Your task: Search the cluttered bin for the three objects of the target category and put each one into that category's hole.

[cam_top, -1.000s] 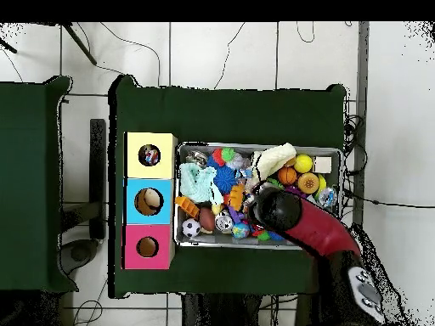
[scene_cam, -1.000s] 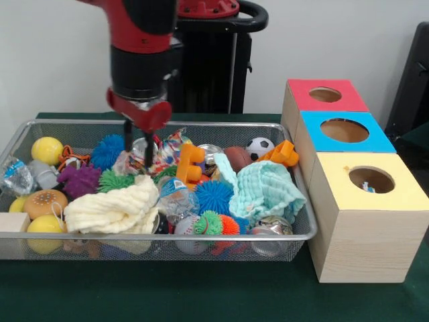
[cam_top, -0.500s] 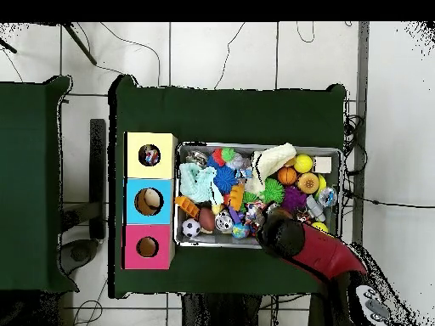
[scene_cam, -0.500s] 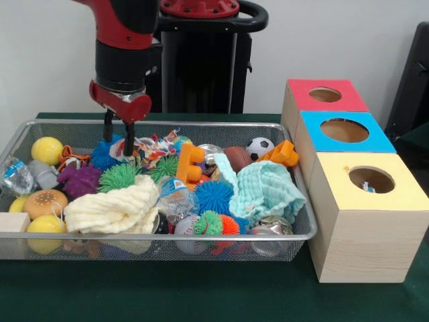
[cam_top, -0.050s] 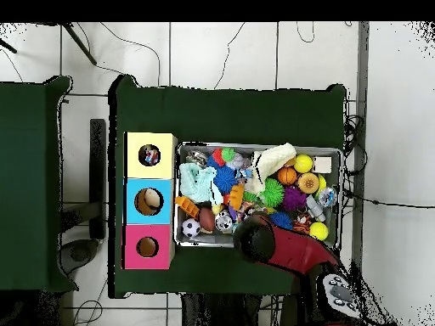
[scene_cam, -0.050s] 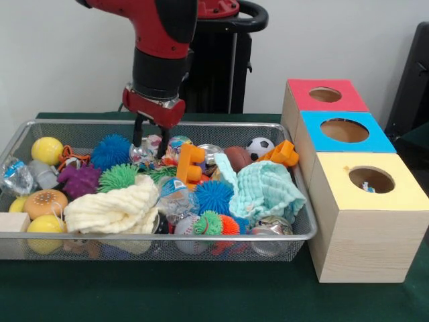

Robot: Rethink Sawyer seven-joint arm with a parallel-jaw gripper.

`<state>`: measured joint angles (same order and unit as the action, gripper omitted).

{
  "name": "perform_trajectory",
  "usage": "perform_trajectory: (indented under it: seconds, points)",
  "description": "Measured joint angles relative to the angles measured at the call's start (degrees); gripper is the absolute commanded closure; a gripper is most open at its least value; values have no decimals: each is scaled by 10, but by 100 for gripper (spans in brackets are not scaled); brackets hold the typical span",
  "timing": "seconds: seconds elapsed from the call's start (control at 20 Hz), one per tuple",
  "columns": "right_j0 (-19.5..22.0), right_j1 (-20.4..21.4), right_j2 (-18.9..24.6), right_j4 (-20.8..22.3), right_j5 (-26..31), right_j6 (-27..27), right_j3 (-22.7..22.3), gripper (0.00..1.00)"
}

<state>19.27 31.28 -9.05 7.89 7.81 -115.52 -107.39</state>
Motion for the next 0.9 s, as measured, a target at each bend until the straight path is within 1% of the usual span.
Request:
perform_trajectory:
  seconds: [0.1, 0.15, 0.3, 0.5, 0.6, 0.7, 0.9]
  points:
    - [-1, -1, 0, 2, -3, 0, -3, 0]
    - [5, 0, 1, 3, -4, 0, -7, 100]
    - [9, 0, 2, 4, -5, 0, -9, 100]
    - [38, 0, 16, 14, -8, 0, -14, 100]
    - [61, 0, 28, 19, -8, 0, -14, 100]
    - [72, 0, 33, 22, -8, 0, -14, 100]
    - [81, 0, 35, 23, -8, 0, -14, 100]
